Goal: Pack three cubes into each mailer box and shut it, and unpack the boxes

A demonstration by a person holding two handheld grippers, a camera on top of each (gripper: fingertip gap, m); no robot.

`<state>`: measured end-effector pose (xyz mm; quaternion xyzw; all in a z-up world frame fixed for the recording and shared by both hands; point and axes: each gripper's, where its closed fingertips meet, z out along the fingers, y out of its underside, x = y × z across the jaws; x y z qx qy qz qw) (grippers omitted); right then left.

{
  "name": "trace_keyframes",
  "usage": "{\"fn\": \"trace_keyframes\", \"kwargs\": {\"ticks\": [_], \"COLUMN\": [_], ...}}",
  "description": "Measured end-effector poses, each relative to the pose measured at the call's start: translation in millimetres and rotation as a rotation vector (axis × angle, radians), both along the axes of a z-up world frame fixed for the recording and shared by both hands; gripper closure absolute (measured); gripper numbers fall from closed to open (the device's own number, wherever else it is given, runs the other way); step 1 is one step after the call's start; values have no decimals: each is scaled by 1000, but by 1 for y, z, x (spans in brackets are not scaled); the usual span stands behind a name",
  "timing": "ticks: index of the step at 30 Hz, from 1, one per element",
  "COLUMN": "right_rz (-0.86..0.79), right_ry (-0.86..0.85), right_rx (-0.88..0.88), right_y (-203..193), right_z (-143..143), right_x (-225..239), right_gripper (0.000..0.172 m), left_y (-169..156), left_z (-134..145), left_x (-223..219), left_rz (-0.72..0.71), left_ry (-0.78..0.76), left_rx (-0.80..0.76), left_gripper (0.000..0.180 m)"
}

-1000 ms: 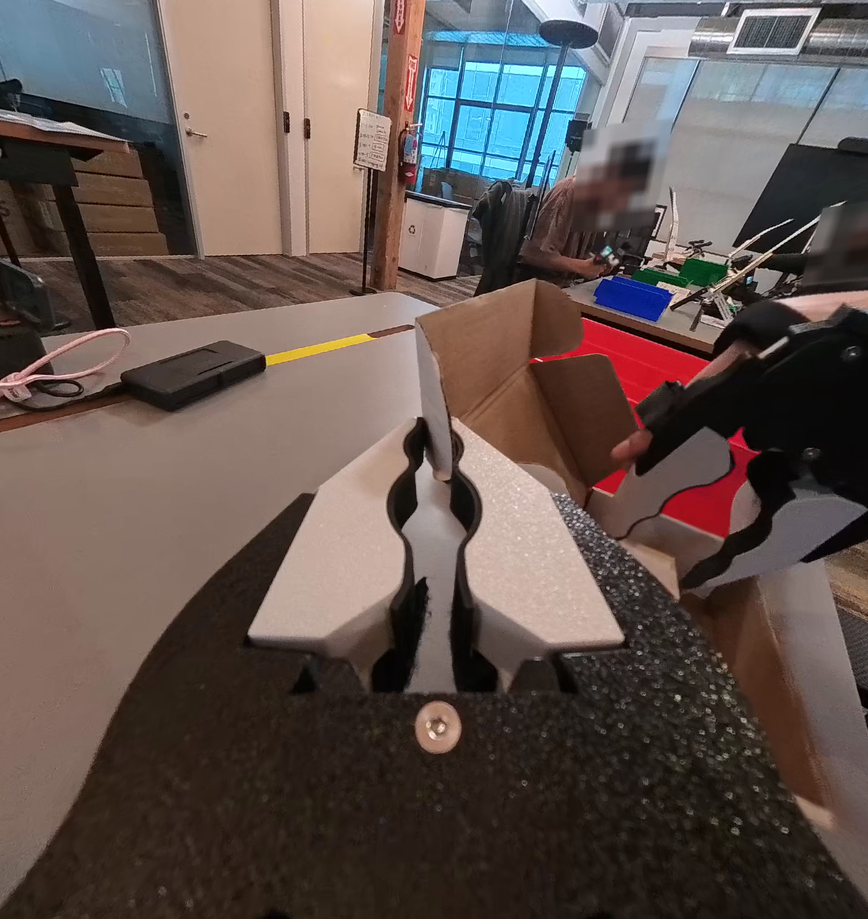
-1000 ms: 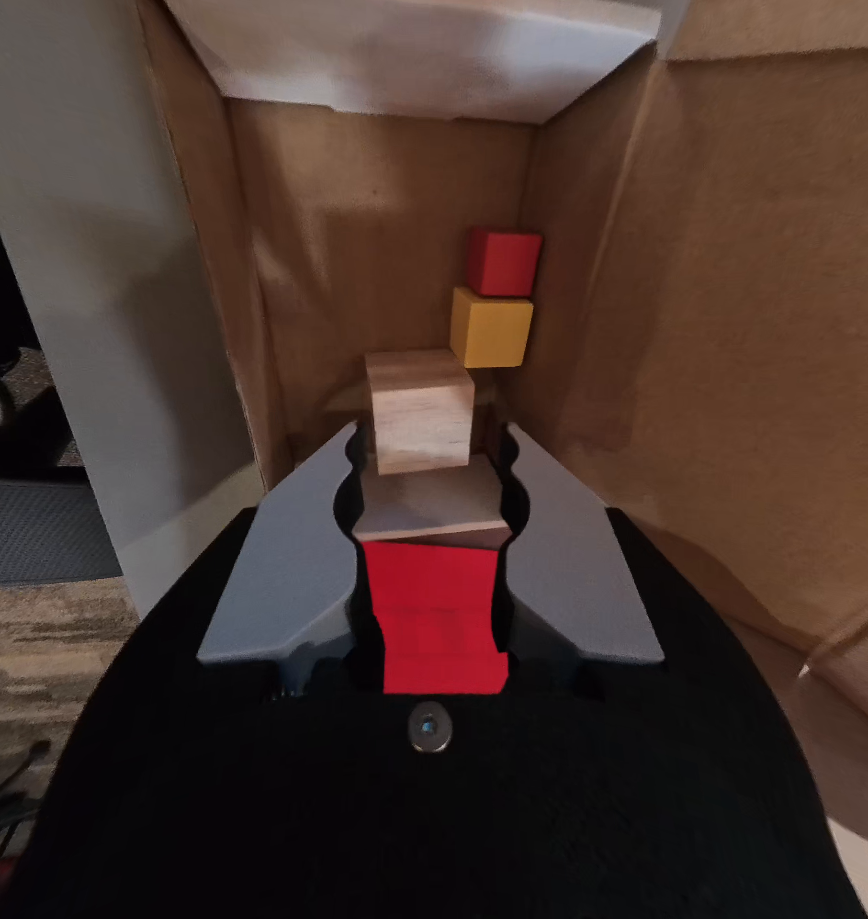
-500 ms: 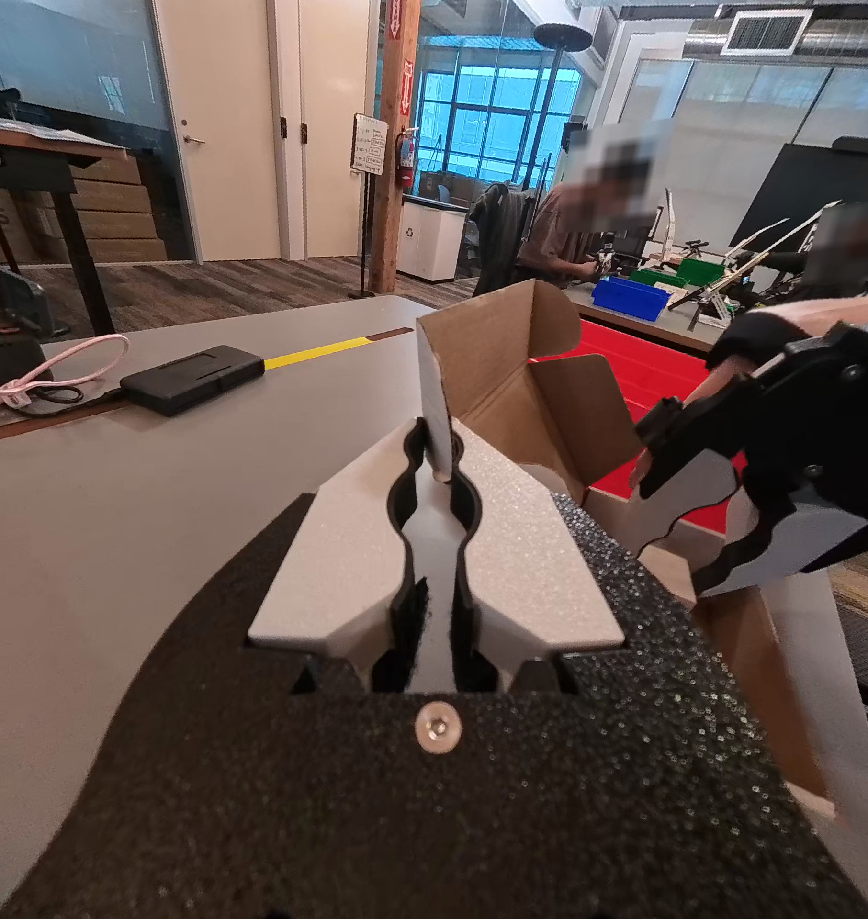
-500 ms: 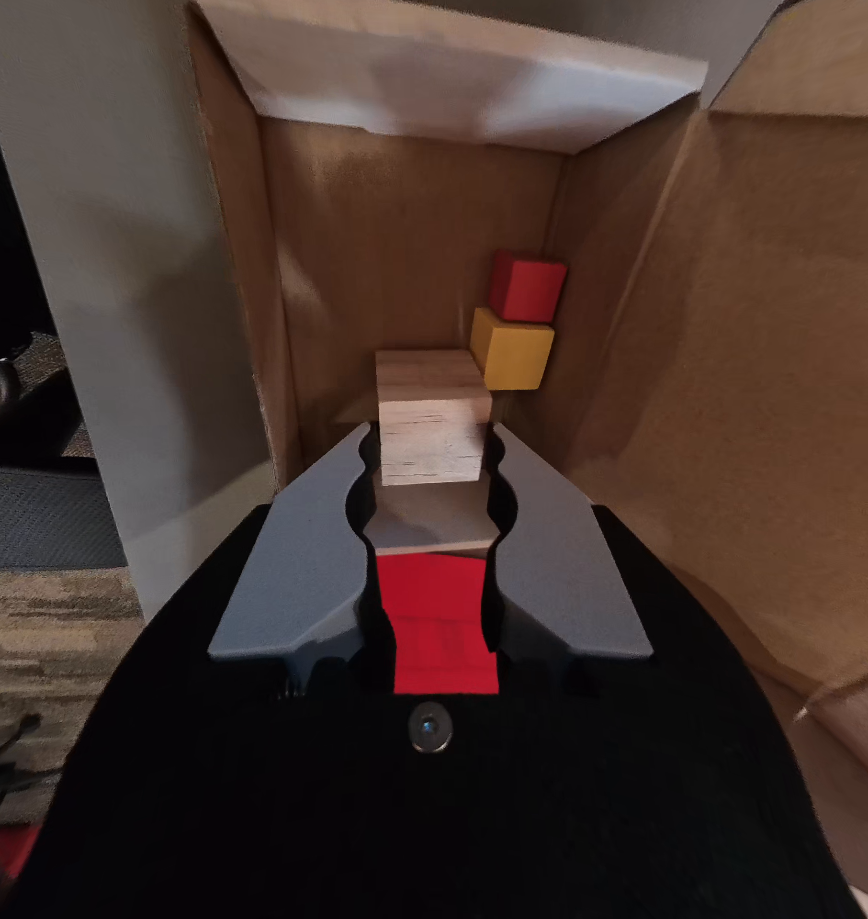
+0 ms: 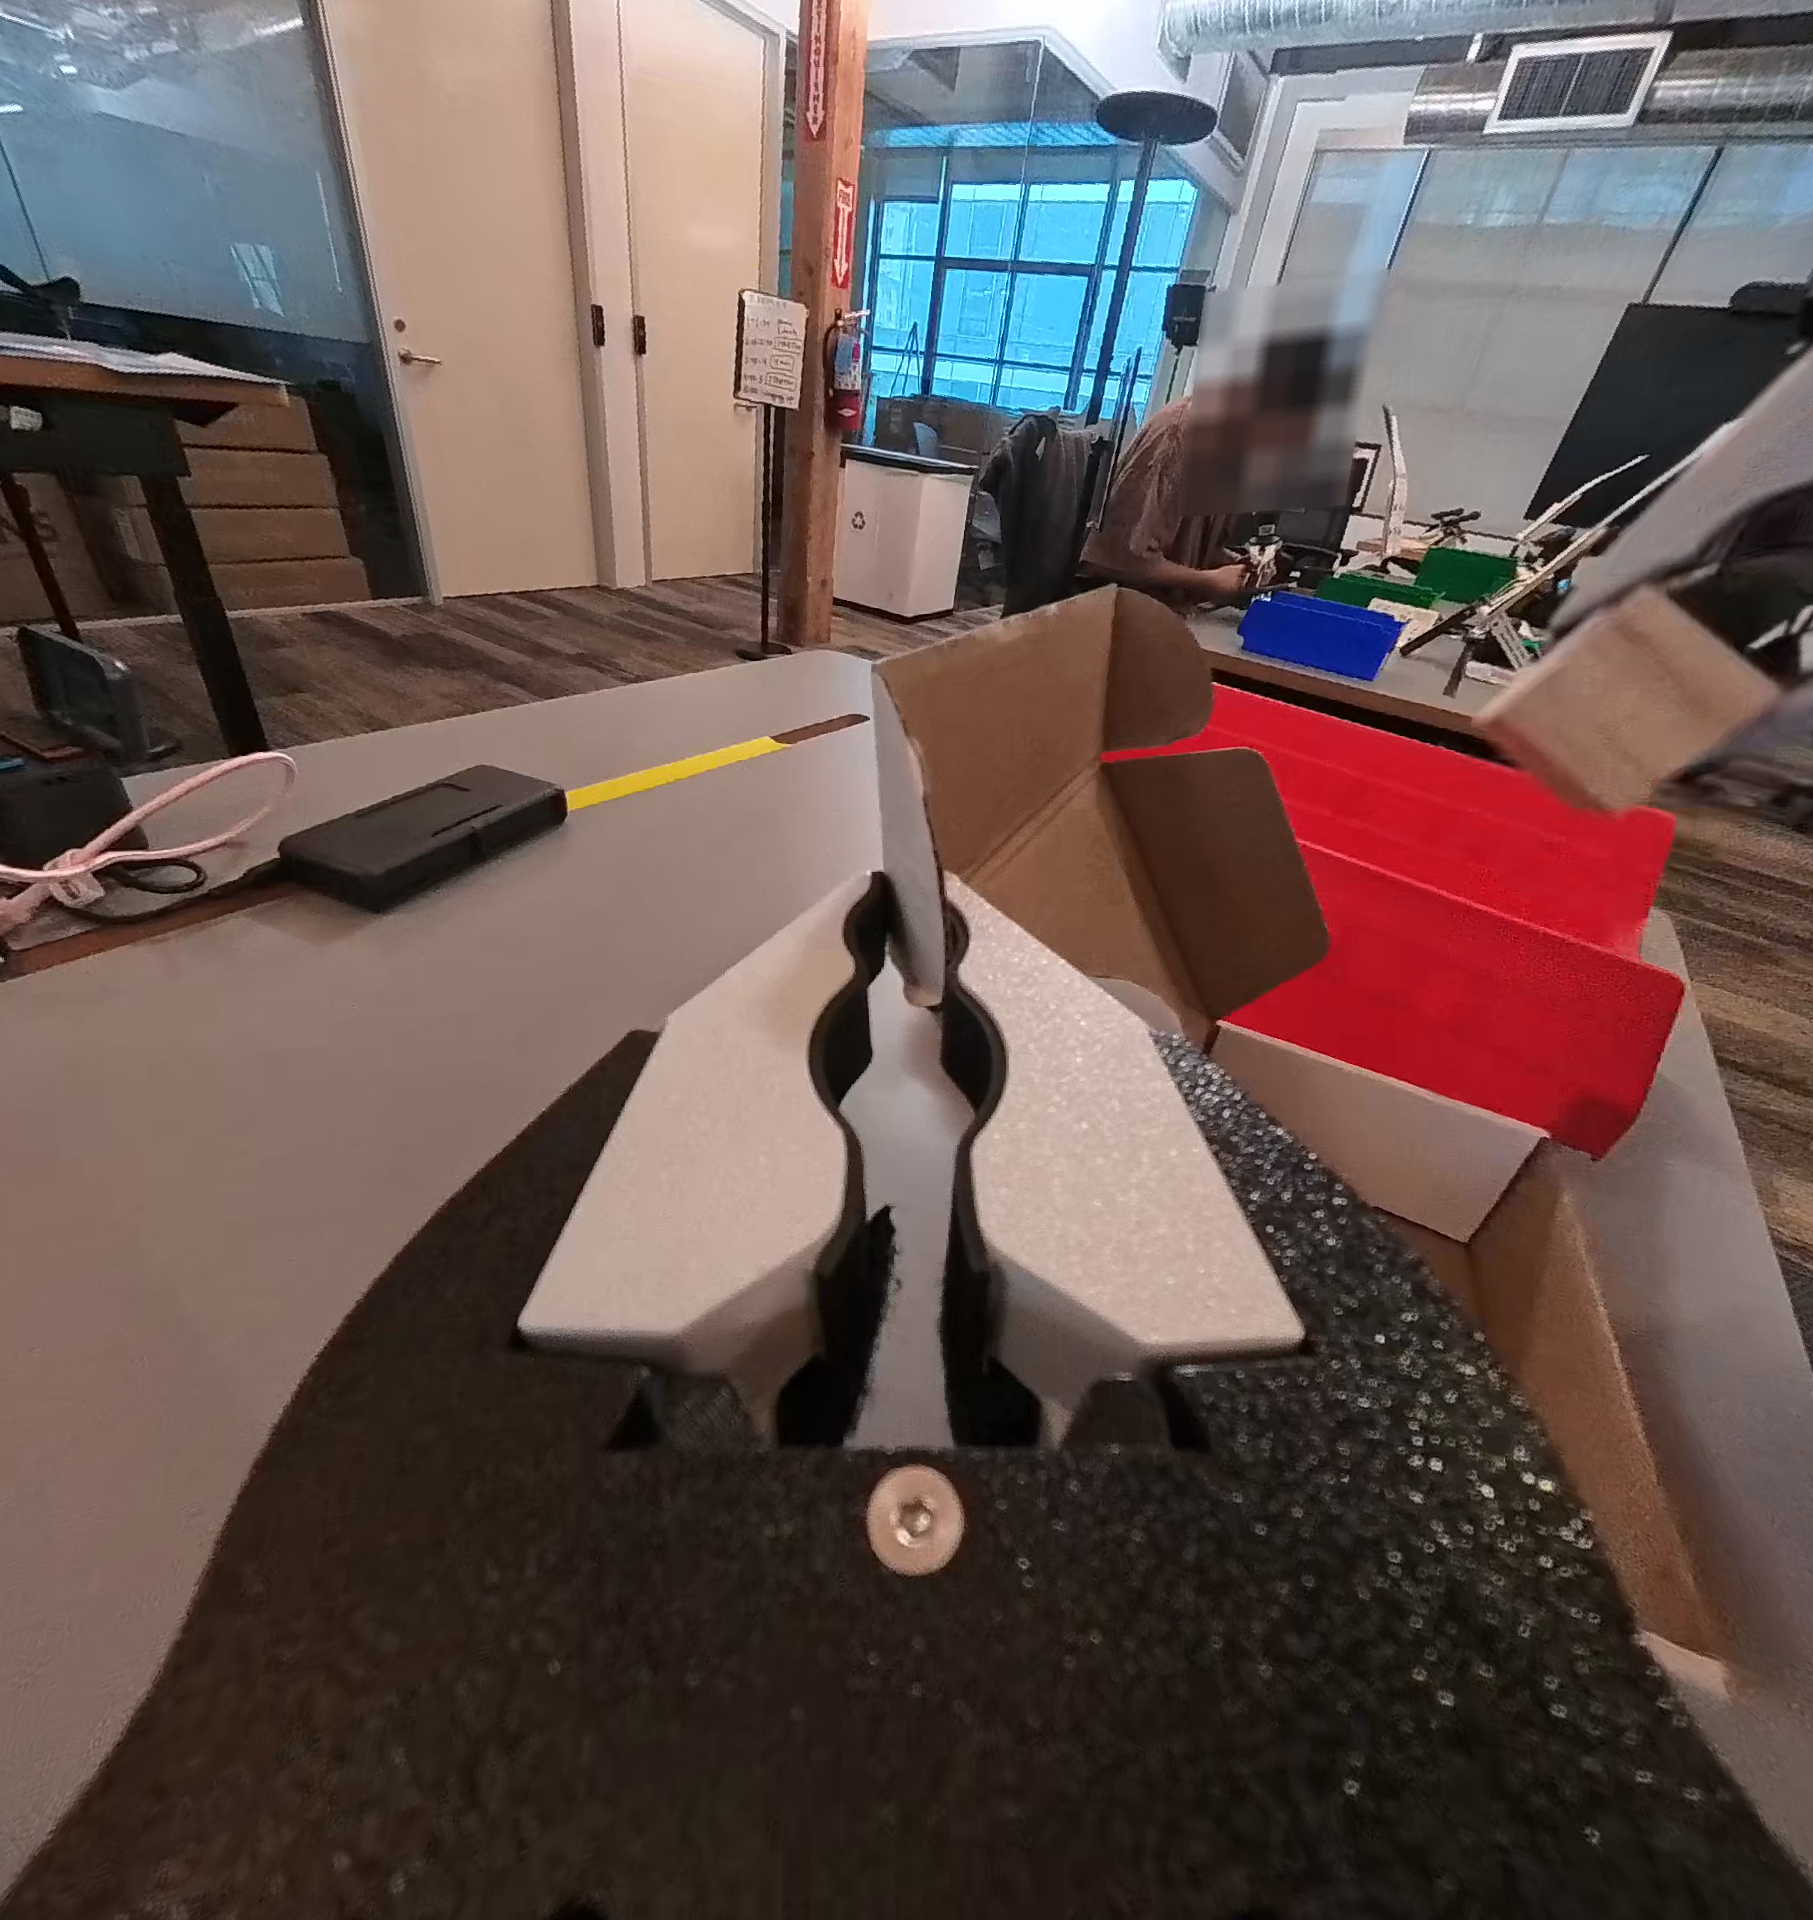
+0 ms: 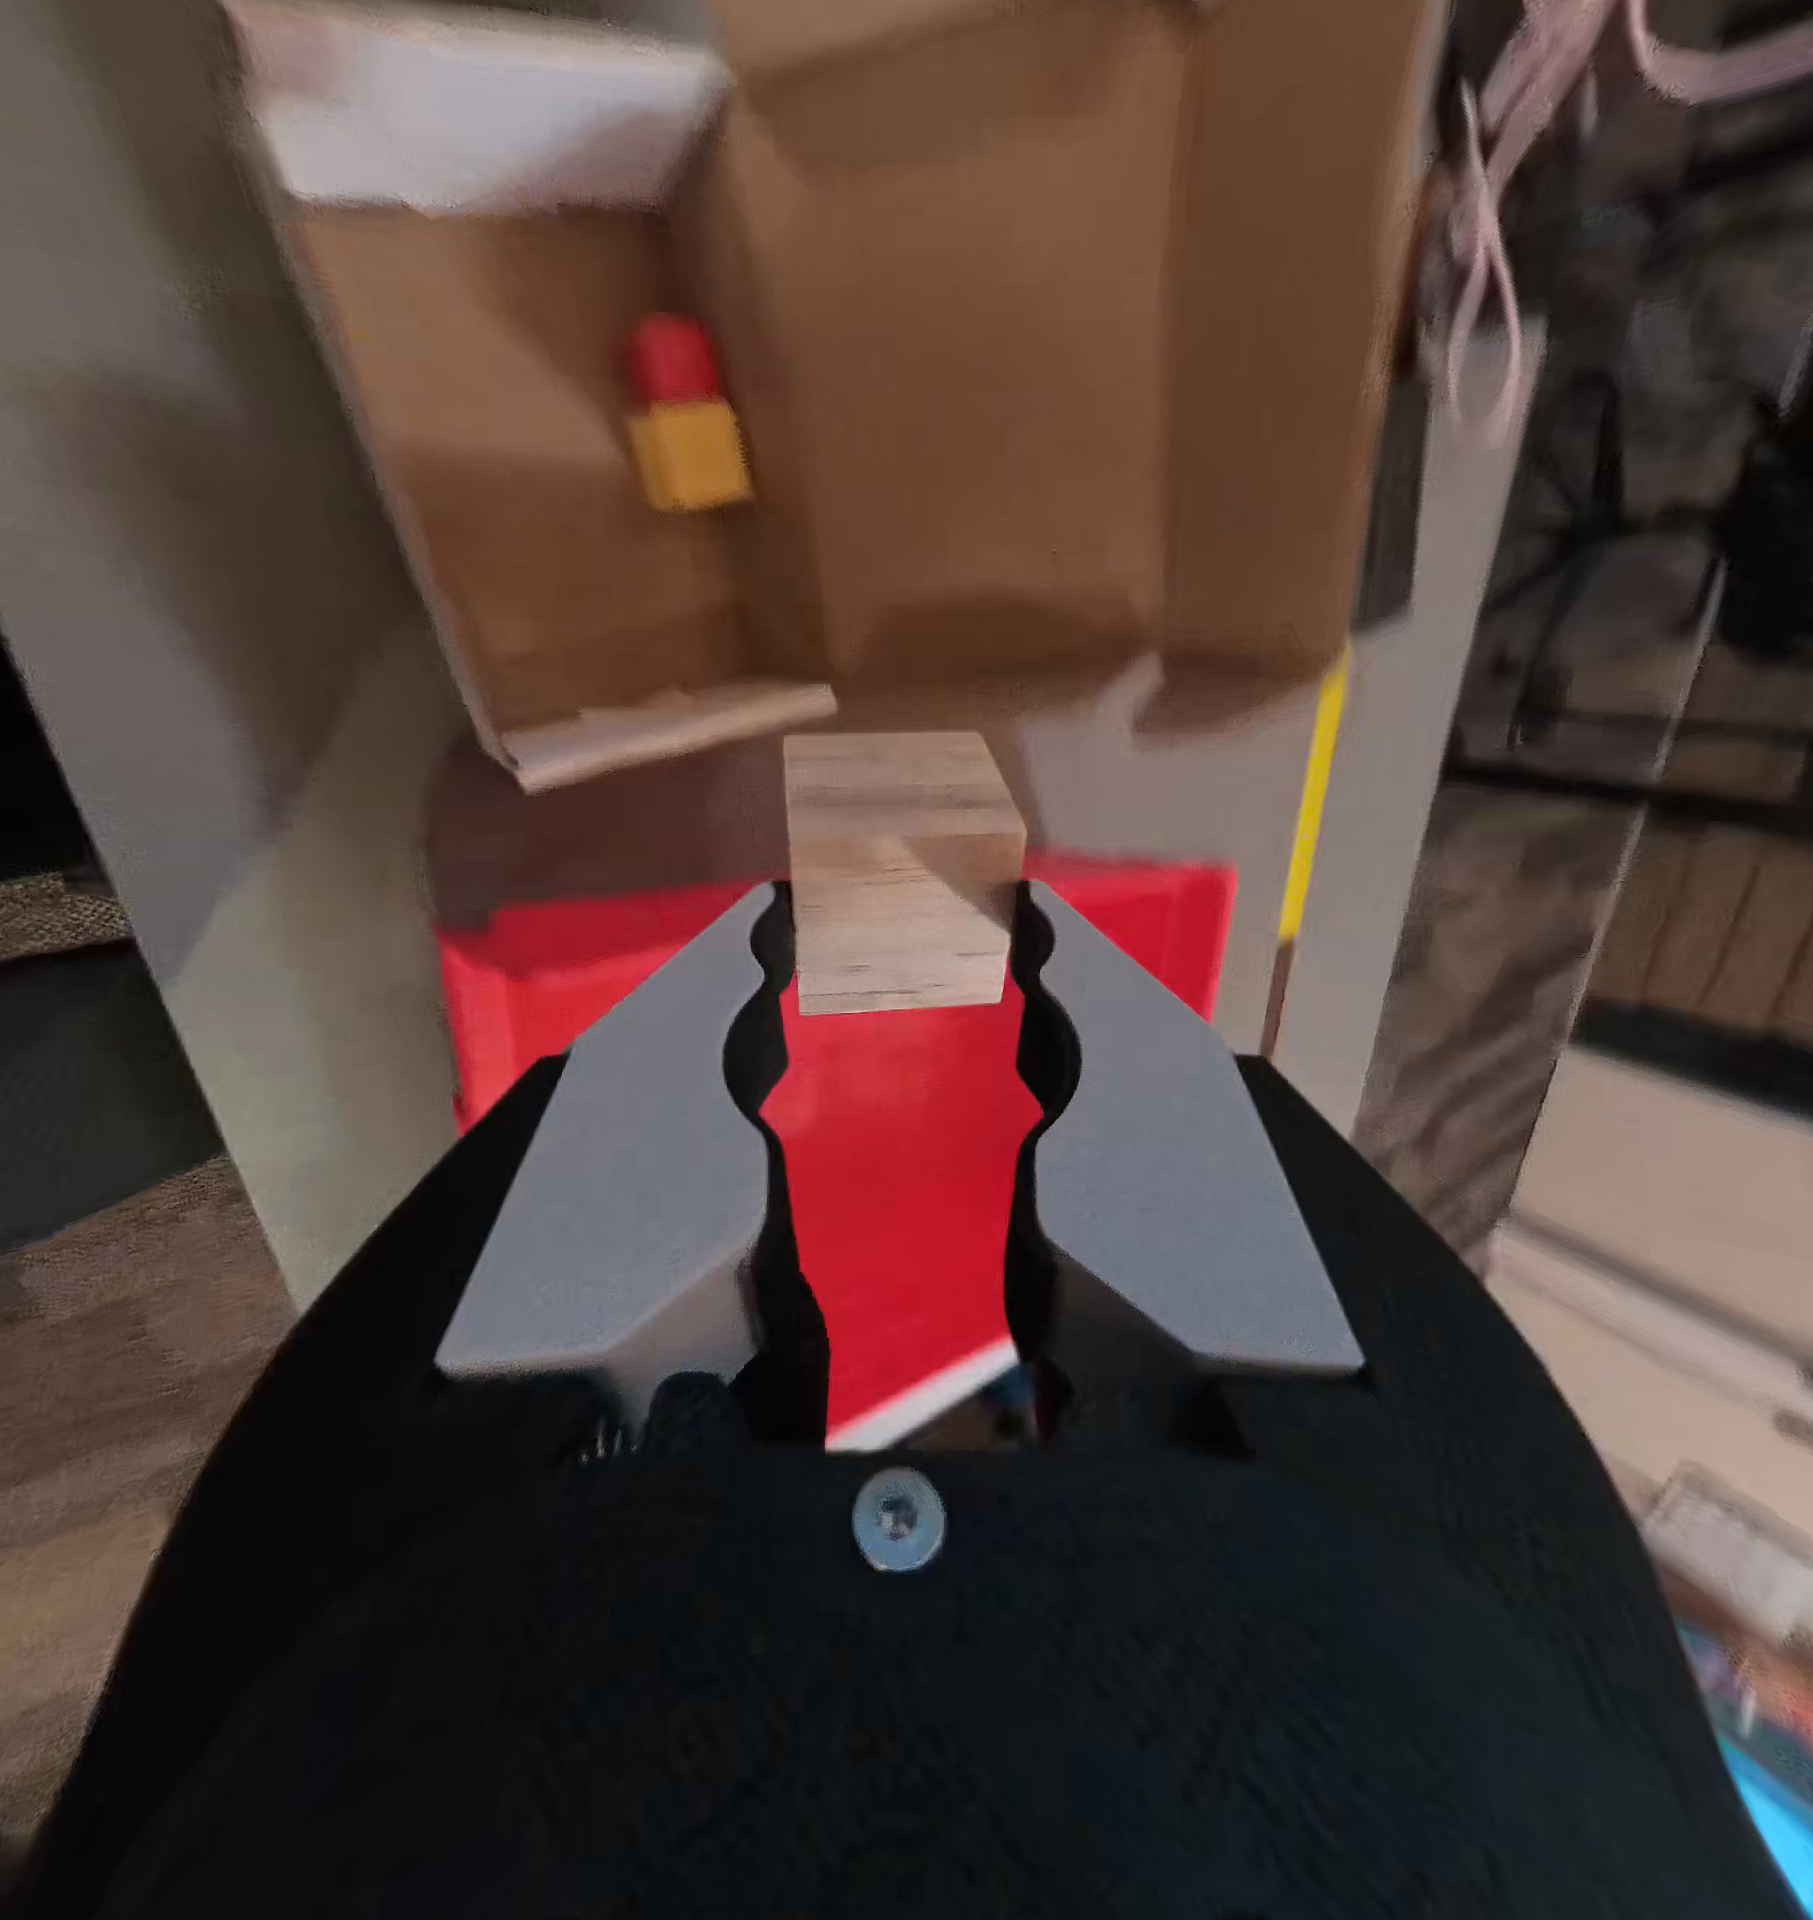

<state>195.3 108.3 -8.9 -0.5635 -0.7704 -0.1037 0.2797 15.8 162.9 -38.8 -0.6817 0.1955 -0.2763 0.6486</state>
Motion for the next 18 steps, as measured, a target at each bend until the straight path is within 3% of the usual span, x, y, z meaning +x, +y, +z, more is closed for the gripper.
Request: {"fn": "trace_keyframes", "kwargs": {"ticks": [1, 4, 9, 18], "right_rz": [-73, -249, -391, -350], "right_ry": [-1, -67, -312, -493], "right_rx": [9, -15, -165, -277], "right_y": [10, 35, 39, 21], "right_z": [5, -3, -71, -129], "right_x": [20, 82, 165, 201], "right_gripper": [131, 131, 131, 131], "left_y": [0, 2, 3, 3], "left_z": [0, 0, 2, 2], "left_x": [-1, -6, -13, -12], "left_rz": [0, 12, 25, 16], "left_ry": [2, -8, -36, -45], "left_rx": [4, 1, -1, -4], "left_gripper": [176, 176, 176, 176]}}
